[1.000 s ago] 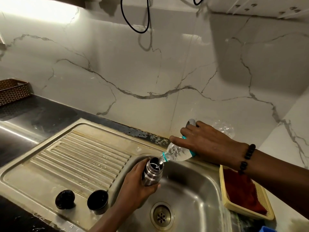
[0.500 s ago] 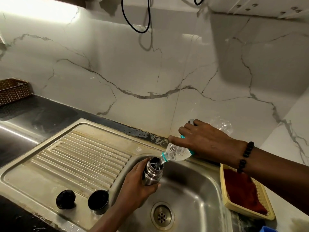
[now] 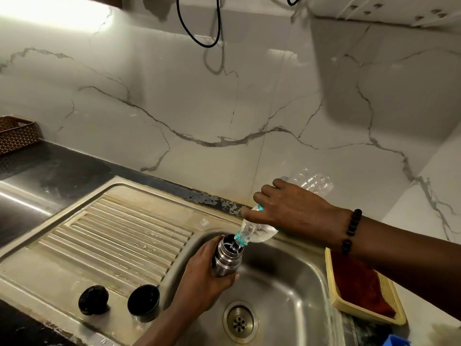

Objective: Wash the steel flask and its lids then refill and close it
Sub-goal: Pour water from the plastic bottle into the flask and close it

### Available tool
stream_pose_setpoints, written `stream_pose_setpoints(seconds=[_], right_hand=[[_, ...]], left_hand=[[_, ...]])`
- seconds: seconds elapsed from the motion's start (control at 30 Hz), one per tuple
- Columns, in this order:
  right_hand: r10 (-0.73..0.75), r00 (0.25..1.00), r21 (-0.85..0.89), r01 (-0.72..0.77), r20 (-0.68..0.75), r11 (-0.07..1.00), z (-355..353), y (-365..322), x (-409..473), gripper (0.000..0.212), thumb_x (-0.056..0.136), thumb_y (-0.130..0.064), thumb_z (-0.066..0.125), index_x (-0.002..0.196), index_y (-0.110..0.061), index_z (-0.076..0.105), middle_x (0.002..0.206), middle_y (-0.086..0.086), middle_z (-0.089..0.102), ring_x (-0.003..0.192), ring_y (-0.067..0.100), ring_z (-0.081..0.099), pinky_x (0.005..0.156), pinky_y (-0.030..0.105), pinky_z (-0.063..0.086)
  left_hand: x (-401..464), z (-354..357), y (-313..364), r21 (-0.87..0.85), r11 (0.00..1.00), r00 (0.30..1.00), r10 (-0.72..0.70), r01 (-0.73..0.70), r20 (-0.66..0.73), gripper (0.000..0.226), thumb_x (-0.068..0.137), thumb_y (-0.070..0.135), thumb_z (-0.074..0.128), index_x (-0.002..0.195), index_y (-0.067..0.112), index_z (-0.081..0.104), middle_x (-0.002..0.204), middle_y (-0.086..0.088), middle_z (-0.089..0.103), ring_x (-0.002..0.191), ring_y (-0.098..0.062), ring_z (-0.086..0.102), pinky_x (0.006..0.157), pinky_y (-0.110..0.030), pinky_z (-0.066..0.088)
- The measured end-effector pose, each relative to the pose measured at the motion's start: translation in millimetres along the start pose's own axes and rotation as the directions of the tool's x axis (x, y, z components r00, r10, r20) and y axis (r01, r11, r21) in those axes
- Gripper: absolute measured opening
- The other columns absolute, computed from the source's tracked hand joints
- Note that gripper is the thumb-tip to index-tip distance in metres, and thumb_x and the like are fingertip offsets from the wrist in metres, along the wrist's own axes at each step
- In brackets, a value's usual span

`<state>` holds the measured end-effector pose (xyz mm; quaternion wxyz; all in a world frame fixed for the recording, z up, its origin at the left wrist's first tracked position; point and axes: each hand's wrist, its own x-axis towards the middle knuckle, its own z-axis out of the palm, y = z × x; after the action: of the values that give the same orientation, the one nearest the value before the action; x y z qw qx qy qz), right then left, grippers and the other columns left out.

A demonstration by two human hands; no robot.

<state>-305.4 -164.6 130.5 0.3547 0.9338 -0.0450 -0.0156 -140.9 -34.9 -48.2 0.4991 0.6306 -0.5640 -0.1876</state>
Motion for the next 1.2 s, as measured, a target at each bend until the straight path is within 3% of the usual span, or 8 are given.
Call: stream_pose_setpoints(seconds=[0.13, 0.33, 0.7, 0.93, 1.2], right_hand=[[-0.022, 1.0, -0.012, 0.022, -0.01, 1.0, -2.5, -0.5, 4.0, 0.065, 0.081, -0.003, 0.071, 0.134, -0.02, 0.038, 0.101, 0.013, 0.058, 0.084, 0.029, 0.053, 0.078, 0.04, 0.044], [-0.051, 0.999, -0.059, 0.049, -0.021, 0.997, -5.4, -0.4, 12.0, 0.062, 0.077, -0.003, 0.074, 0.129, -0.019, 0.043, 0.094, 0.013, 0.058, 0.079, 0.029, 0.053, 0.073, 0.039, 0.043], [-0.098, 0.994, -0.154, 0.103, 0.04, 0.983, -15.3, -6.7, 23.5, 0.069, 0.076, -0.003, 0.076, 0.132, -0.017, 0.038, 0.101, 0.017, 0.059, 0.084, 0.032, 0.055, 0.077, 0.042, 0.044], [-0.105, 0.993, -0.205, 0.114, 0.056, 0.972, -25.8, -2.0, 27.2, 0.066, 0.078, 0.001, 0.07, 0.132, -0.016, 0.037, 0.098, 0.016, 0.057, 0.082, 0.031, 0.052, 0.076, 0.042, 0.043], [-0.105, 0.992, -0.181, 0.116, 0.069, 0.976, -34.5, -3.2, 32.6, 0.069, 0.08, 0.004, 0.067, 0.136, -0.016, 0.033, 0.104, 0.017, 0.055, 0.087, 0.031, 0.052, 0.082, 0.043, 0.046]], left_hand=[[-1.8, 1.4, -0.7, -0.016, 1.0, 1.0, -0.006, 0.006, 0.015, 0.085, 0.066, 0.033, 0.087, 0.141, 0.036, 0.046, 0.134, 0.019, 0.058, 0.124, -0.002, 0.055, 0.103, -0.032, 0.049], [-7.6, 2.0, -1.3, -0.062, 0.997, 0.999, -0.04, 0.04, 0.003, 0.084, 0.067, 0.029, 0.089, 0.141, 0.032, 0.048, 0.13, 0.022, 0.059, 0.118, 0.008, 0.055, 0.097, -0.009, 0.043], [-5.3, -2.3, -2.7, -0.062, 0.997, 0.999, -0.047, 0.046, -0.01, 0.087, 0.064, 0.032, 0.089, 0.14, 0.037, 0.047, 0.13, 0.022, 0.061, 0.12, 0.005, 0.055, 0.101, -0.022, 0.047], [-5.5, -7.6, -2.7, -0.043, 0.998, 0.998, -0.052, 0.051, -0.03, 0.083, 0.063, 0.025, 0.091, 0.136, 0.034, 0.052, 0.126, 0.023, 0.062, 0.115, 0.014, 0.053, 0.092, 0.0, 0.038], [-5.0, -10.5, -3.1, -0.043, 0.998, 0.998, -0.039, 0.037, -0.04, 0.083, 0.063, 0.024, 0.091, 0.128, 0.049, 0.046, 0.123, 0.025, 0.062, 0.114, 0.013, 0.054, 0.089, 0.0, 0.039]])
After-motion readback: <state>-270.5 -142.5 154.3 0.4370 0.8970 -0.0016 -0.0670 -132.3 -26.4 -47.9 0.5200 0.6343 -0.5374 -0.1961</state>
